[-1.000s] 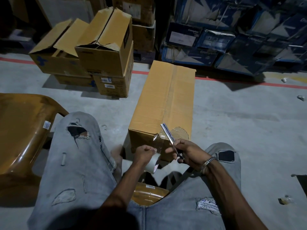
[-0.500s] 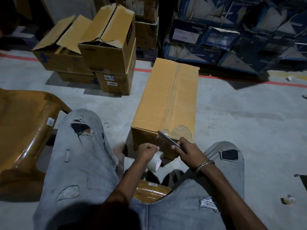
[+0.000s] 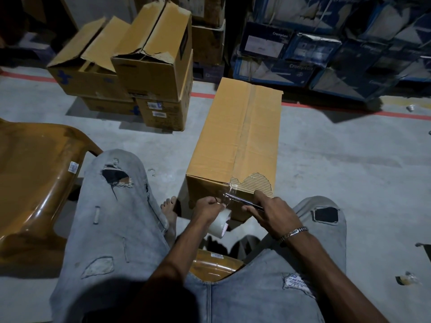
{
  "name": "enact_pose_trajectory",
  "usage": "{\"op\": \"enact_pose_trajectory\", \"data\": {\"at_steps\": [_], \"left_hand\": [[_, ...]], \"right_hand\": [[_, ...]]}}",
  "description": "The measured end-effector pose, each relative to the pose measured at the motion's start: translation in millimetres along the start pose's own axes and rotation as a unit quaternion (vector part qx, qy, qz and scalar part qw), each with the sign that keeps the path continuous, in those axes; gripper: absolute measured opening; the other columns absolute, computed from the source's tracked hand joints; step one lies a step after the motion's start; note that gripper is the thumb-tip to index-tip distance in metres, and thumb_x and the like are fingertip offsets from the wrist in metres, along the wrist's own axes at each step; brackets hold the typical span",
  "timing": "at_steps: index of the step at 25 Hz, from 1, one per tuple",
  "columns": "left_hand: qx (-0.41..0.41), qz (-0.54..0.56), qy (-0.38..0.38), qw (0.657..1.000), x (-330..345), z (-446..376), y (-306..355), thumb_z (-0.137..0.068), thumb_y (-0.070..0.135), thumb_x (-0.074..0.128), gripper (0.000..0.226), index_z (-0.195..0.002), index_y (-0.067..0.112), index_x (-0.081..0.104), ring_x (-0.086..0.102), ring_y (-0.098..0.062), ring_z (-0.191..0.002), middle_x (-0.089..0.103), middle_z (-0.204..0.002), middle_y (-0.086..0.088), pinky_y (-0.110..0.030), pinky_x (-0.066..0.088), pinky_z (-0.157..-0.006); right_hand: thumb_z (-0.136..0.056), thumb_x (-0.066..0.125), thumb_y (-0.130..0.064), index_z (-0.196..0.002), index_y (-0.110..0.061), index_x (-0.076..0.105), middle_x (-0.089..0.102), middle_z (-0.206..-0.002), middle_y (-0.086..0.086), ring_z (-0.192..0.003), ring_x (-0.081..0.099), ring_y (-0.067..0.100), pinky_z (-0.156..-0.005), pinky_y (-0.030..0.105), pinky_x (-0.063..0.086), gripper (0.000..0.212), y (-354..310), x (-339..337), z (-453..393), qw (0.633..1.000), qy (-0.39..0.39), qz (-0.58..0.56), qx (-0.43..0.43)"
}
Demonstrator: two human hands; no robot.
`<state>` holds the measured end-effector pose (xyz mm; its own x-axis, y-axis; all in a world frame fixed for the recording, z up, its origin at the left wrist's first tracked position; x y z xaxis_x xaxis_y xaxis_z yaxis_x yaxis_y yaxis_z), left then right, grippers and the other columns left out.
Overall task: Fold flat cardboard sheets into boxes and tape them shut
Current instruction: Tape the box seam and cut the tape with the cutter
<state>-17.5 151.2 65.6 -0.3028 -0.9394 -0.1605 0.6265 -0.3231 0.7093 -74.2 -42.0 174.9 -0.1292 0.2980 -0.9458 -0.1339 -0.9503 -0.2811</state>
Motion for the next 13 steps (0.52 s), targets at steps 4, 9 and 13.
{"op": "enact_pose_trajectory", "data": {"at_steps": [4, 9, 13], "left_hand": [[-0.022, 0.005, -0.022, 0.999, 3, 5, -1, -0.092, 0.019, 0.076, 0.009, -0.098, 0.012, 0.078, 0.066, -0.023, -0.082, 0.075, -0.097, -0.006, -0.03, 0.051, -0.068], [-0.027, 0.023, -0.027, 0.999, 5, 6, -1, -0.091, 0.018, 0.079, 0.012, -0.097, 0.009, 0.077, 0.066, -0.022, -0.077, 0.075, -0.095, -0.008, -0.027, 0.05, -0.064], [-0.019, 0.03, -0.022, 0.999, 5, 6, 1, -0.09, 0.017, 0.079, 0.007, -0.086, 0.013, 0.075, 0.065, -0.022, -0.074, 0.075, -0.092, -0.008, -0.027, 0.049, -0.065]], "right_hand": [[-0.096, 0.043, -0.072, -0.097, -0.029, 0.048, 0.064, -0.071, 0.0, -0.064, 0.062, 0.026, -0.055, 0.035, 0.052, 0.043, -1, -14, -4, 0.998, 0.029, 0.054, 0.016], [-0.097, 0.047, -0.069, -0.114, -0.036, 0.072, 0.057, -0.069, -0.005, -0.068, 0.066, 0.022, -0.059, 0.032, 0.053, 0.044, -4, -15, -6, 0.997, -0.004, 0.081, 0.021], [-0.096, 0.051, -0.069, -0.118, -0.037, 0.073, 0.072, -0.08, 0.004, -0.077, 0.07, 0.028, -0.064, 0.034, 0.055, 0.044, -6, -17, -7, 0.995, -0.006, 0.092, 0.035]]}}
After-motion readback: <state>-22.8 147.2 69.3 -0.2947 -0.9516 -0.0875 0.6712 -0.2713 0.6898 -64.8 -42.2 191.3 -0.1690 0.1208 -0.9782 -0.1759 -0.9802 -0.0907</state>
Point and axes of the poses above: each hand's wrist, its own z-axis away from the middle knuckle, its own x-axis out of the palm, y = z × x, the point moved 10 cm from there along -z, towards the middle knuckle
